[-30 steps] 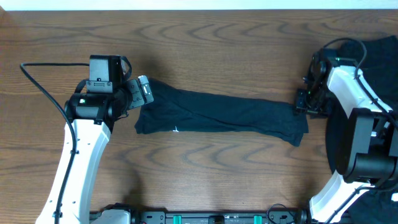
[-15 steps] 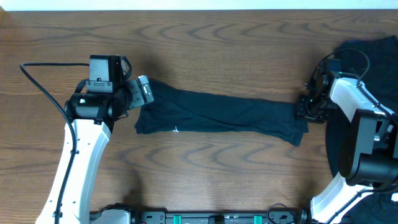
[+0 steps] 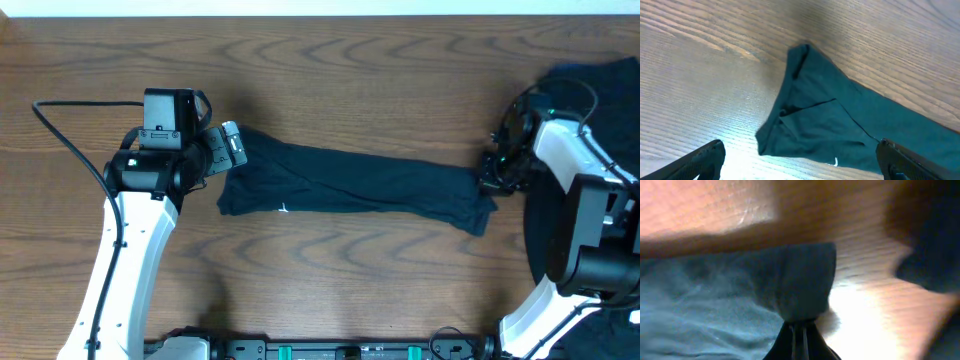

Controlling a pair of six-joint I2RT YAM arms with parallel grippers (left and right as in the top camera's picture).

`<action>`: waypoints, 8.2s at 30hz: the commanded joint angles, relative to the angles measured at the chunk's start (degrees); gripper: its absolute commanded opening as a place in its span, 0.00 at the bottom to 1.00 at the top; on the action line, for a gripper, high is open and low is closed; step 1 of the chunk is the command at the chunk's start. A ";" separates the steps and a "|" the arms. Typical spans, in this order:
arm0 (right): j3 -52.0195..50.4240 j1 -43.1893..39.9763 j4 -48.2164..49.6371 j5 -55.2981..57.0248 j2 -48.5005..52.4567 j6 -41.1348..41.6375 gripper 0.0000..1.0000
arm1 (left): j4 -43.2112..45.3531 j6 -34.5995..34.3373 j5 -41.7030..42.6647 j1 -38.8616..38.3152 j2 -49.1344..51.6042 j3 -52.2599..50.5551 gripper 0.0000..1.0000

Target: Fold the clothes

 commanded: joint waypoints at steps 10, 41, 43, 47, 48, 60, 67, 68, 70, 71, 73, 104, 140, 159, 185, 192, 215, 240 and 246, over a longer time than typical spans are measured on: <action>21.40 -2.80 -17.94 -1.07 0.02 0.24 0.01 | -0.15 0.26 -0.44 0.13 -0.09 0.31 0.98; 14.95 31.43 0.52 -11.65 0.15 8.87 0.01 | -0.15 0.26 -0.44 0.13 -0.09 0.31 0.98; 12.04 32.59 5.22 -11.72 0.17 9.51 0.01 | -0.15 0.26 -0.44 0.13 -0.09 0.31 0.98; 7.45 33.99 13.53 -11.72 0.17 13.49 0.01 | -0.17 0.26 -0.44 0.13 -0.09 0.31 0.98; 6.56 34.18 15.13 -11.72 0.17 14.49 0.01 | -0.15 0.26 -0.44 0.13 -0.09 0.31 0.98; 3.82 34.71 22.03 -12.61 0.17 20.26 0.01 | -0.17 0.26 -0.44 0.13 -0.09 0.31 0.98; 3.82 35.36 23.69 -12.57 0.17 21.70 0.05 | -0.17 0.26 -0.44 0.13 -0.09 0.31 0.98; 3.82 35.50 23.71 -12.57 0.17 21.73 0.06 | -0.15 0.26 -0.44 0.13 -0.09 0.31 0.98; 3.82 35.91 23.91 -12.57 0.17 21.73 0.15 | -0.17 0.26 -0.44 0.13 -0.09 0.31 0.98; 3.82 36.17 24.09 -12.59 0.17 21.73 0.25 | -0.17 0.26 -0.44 0.13 -0.09 0.31 0.98; 3.82 36.65 24.85 -13.57 0.17 21.73 0.35 | -0.15 0.26 -0.44 0.13 -0.09 0.31 0.98; 5.35 46.73 20.50 8.74 0.17 -3.06 0.55 | -0.17 0.26 -0.44 0.13 -0.09 0.31 0.98; 4.90 48.04 25.05 8.07 3.28 -0.17 0.01 | -0.17 0.26 -0.44 0.13 -0.09 0.31 0.98; 6.60 48.02 17.94 0.66 -4.11 -0.15 0.01 | -0.17 0.26 -0.44 0.13 -0.09 0.31 0.98; 7.15 49.42 14.56 -2.71 -0.39 -0.20 0.63 | -0.17 0.26 -0.44 0.13 -0.09 0.31 0.98; 7.15 46.16 8.44 -2.78 -4.22 -0.17 0.36 | -0.17 0.26 -0.44 0.13 -0.09 0.31 0.98; 4.66 44.39 11.19 -2.56 5.60 0.72 0.01 | -0.17 0.26 -0.44 0.13 -0.09 0.31 0.98; 5.44 25.75 -3.13 -8.09 -9.40 6.29 0.41 | -0.17 0.26 -0.44 0.13 -0.09 0.31 0.98; -1.25 24.41 4.48 -8.09 -9.27 10.82 0.46 | -0.17 0.26 -0.44 0.13 -0.09 0.31 0.98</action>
